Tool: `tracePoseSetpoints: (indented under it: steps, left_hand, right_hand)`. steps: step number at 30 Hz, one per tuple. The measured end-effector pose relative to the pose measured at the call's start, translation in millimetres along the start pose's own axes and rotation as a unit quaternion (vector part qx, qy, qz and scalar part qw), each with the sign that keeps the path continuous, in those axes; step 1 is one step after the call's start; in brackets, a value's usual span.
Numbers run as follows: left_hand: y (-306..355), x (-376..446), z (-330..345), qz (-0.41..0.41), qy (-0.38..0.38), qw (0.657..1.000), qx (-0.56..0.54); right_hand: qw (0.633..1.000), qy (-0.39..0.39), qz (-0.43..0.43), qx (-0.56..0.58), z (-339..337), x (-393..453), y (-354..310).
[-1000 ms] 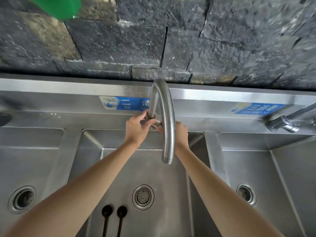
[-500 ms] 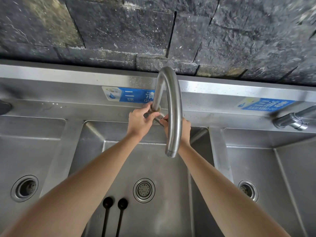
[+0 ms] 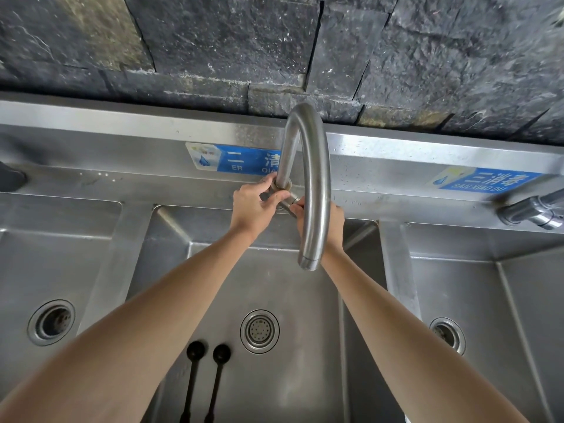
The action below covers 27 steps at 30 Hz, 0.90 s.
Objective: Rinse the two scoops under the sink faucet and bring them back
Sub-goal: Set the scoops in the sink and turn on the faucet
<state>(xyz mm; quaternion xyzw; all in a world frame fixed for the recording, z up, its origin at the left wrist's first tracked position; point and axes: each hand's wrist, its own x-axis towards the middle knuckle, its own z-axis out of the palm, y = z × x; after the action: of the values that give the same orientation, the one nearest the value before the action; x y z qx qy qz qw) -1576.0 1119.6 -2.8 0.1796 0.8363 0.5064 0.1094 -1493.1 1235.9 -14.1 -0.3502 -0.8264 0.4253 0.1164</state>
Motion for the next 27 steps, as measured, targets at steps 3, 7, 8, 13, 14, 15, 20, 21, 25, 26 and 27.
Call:
tracePoseSetpoints:
  steps: [3,7,8,13,14,15,20,21,25,26,27]
  left_hand:
    - [-0.9,-0.6,1.0,0.011,-0.001,1.000,0.000]
    - [-2.3,-0.4,1.1,0.012,0.002,1.000,0.000]
    - [-2.3,-0.2,0.7,0.015,0.004,1.000,0.001]
    - [-0.9,-1.2,1.0,0.019,0.010,1.000,0.006]
    - [-0.6,-1.2,0.9,0.014,0.009,1.000,0.001]
    - [-0.4,-1.3,0.4,0.008,0.008,1.000,-0.004]
    - [0.1,-1.8,0.4,0.000,-0.005,1.000,-0.013]
    - [-0.5,-1.7,0.7,-0.002,-0.008,1.000,-0.016]
    - [-3.4,-1.2,1.9,0.002,-0.004,1.000,-0.024]
    - [-4.0,-1.3,1.9,0.006,0.000,1.000,-0.023]
    - [-5.0,-1.1,2.0,0.010,0.001,1.000,-0.024]
  right_hand:
    - [1.000,-0.006,0.006,0.006,1.5,1.7,0.6]
    - [1.000,-0.005,0.000,0.002,3.3,4.3,1.9]
    - [1.000,-0.004,-0.002,0.001,4.2,5.1,2.4]
    - [1.000,0.003,-0.007,-0.005,10.1,8.2,5.6]
    - [1.000,0.006,-0.008,-0.007,11.4,9.1,6.1]
    - [1.000,0.008,-0.009,-0.010,12.8,9.6,6.9]
    - [0.999,0.017,-0.017,-0.039,19.4,15.6,14.0]
    - [0.999,0.017,-0.016,-0.042,21.0,17.1,16.3]
    - [0.998,-0.003,-0.011,-0.058,26.7,23.5,28.3]
    - [0.998,-0.003,-0.006,-0.059,27.9,24.9,29.7]
    - [0.998,0.002,-0.002,-0.056,29.1,25.3,30.5]
